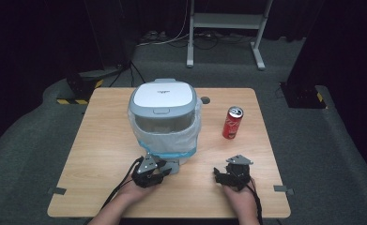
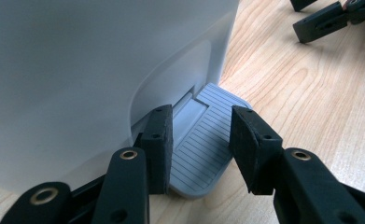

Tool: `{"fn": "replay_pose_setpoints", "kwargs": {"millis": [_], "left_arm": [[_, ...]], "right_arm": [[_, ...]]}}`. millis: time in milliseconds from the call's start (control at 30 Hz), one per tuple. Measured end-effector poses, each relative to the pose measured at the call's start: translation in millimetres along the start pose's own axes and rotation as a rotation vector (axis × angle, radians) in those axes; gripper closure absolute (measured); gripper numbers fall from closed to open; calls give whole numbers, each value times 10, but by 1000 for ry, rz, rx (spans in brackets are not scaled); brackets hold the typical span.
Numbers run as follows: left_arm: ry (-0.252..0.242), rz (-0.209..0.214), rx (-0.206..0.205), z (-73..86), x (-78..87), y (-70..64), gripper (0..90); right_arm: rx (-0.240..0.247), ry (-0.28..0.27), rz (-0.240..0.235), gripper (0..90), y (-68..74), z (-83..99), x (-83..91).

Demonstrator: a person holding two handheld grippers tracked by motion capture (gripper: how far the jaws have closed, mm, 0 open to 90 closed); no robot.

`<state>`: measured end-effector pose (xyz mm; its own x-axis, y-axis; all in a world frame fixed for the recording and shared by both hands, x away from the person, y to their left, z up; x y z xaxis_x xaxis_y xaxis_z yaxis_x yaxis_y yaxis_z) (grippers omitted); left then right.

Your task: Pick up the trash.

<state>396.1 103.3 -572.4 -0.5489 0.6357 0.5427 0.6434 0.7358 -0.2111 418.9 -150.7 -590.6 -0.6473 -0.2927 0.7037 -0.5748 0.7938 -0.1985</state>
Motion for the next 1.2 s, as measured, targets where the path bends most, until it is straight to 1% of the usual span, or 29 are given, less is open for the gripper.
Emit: {"fn": "replay_pose_setpoints", "kwargs": {"millis": [167,200,300,333,367,767,867,900,1000,1133,1167,1200], "left_arm": [[34,-15,-14,19,-32,-4,598],[45,-24,-18,24,-46,-7,600],[55,-25,-11,23,-56,5,600],[65,-15,-5,26,-62,8,600],[68,-16,0,26,-65,10,600],[76,-16,-7,26,-59,14,601],[83,-7,-9,49,-11,55,602],[79,-8,-8,51,-6,55,602],[78,-12,-12,55,-1,56,602],[76,-7,-8,56,-4,49,602],[76,-7,-8,56,-4,49,602],[73,-14,-13,53,-3,55,602]], "right_arm": [[0,0,-1,173,1,0,0],[0,0,-1,173,1,0,0],[0,0,0,173,0,0,0],[0,-1,-1,173,1,0,0],[0,-1,-1,173,1,0,0],[-3,-1,-8,164,7,6,5],[1,1,-15,153,15,15,13],[3,2,-16,153,15,17,16],[-2,15,-6,174,-9,28,38],[-32,-22,11,190,-73,0,93],[-32,-22,11,190,-73,0,93],[-33,-41,16,203,-90,-24,119]]}}
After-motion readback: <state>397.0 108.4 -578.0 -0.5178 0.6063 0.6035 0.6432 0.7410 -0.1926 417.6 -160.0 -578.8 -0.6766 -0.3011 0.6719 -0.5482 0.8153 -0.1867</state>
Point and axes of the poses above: each handheld gripper's, and its own axes: x roughly backward along the jaws, z roughly out of its underside, y roughly to its left, the point moved 9 cm from there along -x, roughly forward along the jaws, and after that the axes turned 15 degrees about x, right-handed, at the moved point
